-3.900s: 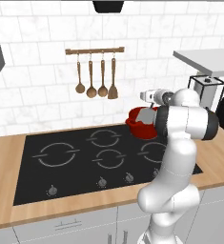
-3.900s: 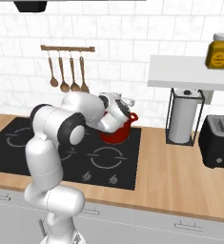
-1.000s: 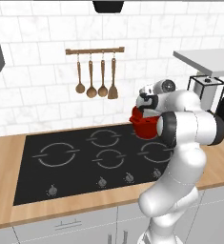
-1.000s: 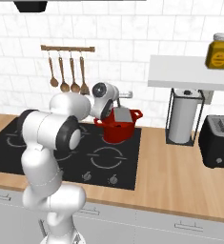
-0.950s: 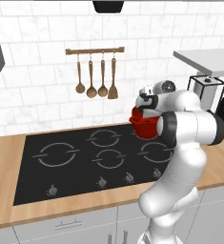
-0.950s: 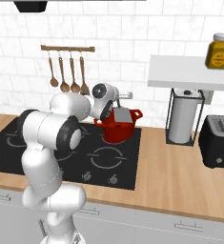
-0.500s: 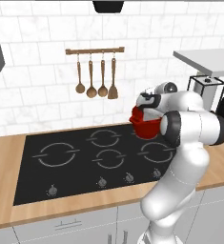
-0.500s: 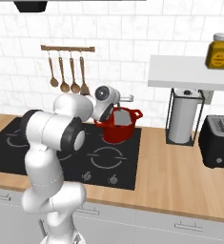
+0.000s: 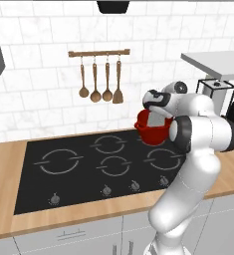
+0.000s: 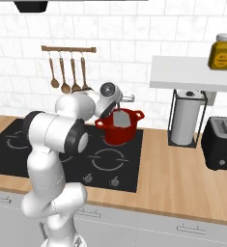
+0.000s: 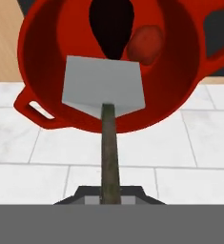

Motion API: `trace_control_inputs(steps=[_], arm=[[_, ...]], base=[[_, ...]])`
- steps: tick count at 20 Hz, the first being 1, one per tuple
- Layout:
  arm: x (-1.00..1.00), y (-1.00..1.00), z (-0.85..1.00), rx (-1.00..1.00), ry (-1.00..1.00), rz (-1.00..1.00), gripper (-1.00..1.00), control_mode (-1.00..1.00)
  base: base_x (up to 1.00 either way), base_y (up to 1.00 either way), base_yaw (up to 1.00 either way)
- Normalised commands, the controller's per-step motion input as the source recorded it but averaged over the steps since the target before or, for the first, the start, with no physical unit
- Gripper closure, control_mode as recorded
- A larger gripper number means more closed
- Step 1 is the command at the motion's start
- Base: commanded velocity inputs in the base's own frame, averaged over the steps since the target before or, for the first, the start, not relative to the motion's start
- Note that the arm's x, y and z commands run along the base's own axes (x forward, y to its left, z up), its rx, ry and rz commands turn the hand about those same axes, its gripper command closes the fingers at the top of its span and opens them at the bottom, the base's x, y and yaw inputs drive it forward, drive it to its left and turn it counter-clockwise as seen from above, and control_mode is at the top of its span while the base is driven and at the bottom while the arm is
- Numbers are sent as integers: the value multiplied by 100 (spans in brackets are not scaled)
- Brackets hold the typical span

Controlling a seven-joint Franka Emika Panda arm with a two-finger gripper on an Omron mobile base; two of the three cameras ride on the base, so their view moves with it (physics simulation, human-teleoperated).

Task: Put the avocado and bell pepper in the pot. Retrieve the spatula and lightly stir the vegetables in the pot.

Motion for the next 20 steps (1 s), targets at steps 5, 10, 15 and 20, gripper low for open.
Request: trace_control_inputs(steps=[5, 10, 15, 20], arm=[[0, -7, -34, 0, 12, 0, 100, -100], [11, 2, -55, 0, 0, -1, 100, -100], [27, 0, -33, 0, -6, 0, 100, -100], [10, 0, -34, 0, -22, 0, 100, -100]], base=[[0, 0, 0], [0, 0, 0], [0, 0, 0], [0, 0, 0]])
